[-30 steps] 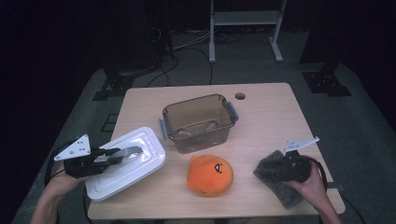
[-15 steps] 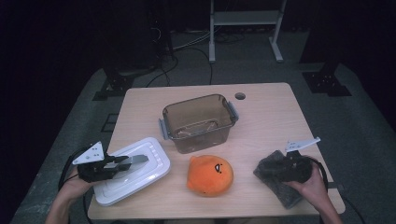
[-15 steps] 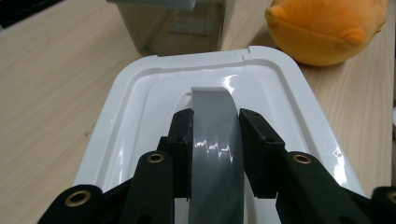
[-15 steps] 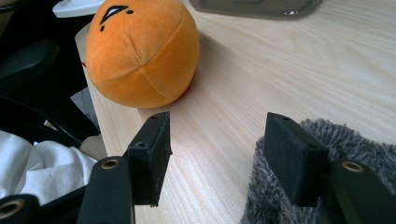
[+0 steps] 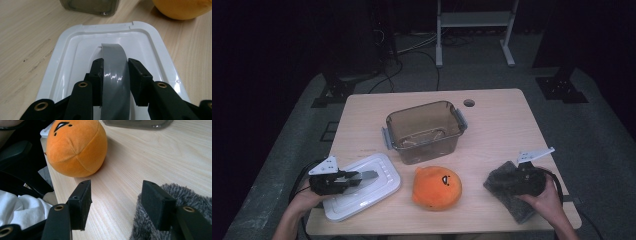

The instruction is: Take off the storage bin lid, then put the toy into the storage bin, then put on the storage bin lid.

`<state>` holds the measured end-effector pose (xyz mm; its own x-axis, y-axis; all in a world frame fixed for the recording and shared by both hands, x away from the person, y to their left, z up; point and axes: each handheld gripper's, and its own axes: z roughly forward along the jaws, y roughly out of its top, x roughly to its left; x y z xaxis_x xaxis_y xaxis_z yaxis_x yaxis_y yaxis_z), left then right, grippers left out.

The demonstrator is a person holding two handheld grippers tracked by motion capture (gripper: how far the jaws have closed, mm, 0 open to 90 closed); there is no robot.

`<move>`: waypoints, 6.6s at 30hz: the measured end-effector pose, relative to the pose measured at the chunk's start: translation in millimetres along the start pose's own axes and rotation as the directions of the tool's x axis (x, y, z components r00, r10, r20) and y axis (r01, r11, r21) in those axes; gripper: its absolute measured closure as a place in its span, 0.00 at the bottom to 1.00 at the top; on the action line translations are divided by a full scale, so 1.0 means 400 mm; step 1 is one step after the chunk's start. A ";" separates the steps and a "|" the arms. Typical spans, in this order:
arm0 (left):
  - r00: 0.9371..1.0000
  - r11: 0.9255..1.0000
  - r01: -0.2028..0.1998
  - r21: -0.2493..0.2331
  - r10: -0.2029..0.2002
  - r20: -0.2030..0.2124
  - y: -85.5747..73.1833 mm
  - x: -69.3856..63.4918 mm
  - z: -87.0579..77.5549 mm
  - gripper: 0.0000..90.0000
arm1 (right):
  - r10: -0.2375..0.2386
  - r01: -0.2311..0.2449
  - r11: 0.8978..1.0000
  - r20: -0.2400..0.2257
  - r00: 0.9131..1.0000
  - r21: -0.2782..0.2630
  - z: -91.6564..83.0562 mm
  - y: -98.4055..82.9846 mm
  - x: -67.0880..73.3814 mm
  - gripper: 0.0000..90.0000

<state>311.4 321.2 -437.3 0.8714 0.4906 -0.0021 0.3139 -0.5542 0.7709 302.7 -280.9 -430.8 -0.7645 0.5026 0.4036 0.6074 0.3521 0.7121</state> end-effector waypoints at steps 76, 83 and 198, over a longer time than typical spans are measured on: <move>0.859 0.941 -0.309 -0.140 0.339 0.384 0.431 -0.276 0.321 0.24 | 0.005 -0.004 1.000 0.022 1.000 -0.018 -0.030 -0.013 -0.001 0.43; 0.859 0.942 -0.308 -0.133 0.336 0.386 0.430 -0.274 0.336 0.24 | 0.003 -0.002 1.000 0.019 1.000 -0.015 -0.028 -0.011 0.001 0.43; 0.969 0.975 -0.156 -0.158 0.182 0.167 0.681 0.120 0.198 0.68 | 0.016 -0.016 0.999 -0.007 1.000 -0.041 -0.034 -0.019 -0.026 0.43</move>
<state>468.7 140.6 -278.0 0.9644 0.2625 0.0322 0.1105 -0.5105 0.8528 302.9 -299.5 -432.6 -0.7565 0.5024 0.4187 0.6100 0.3112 0.7287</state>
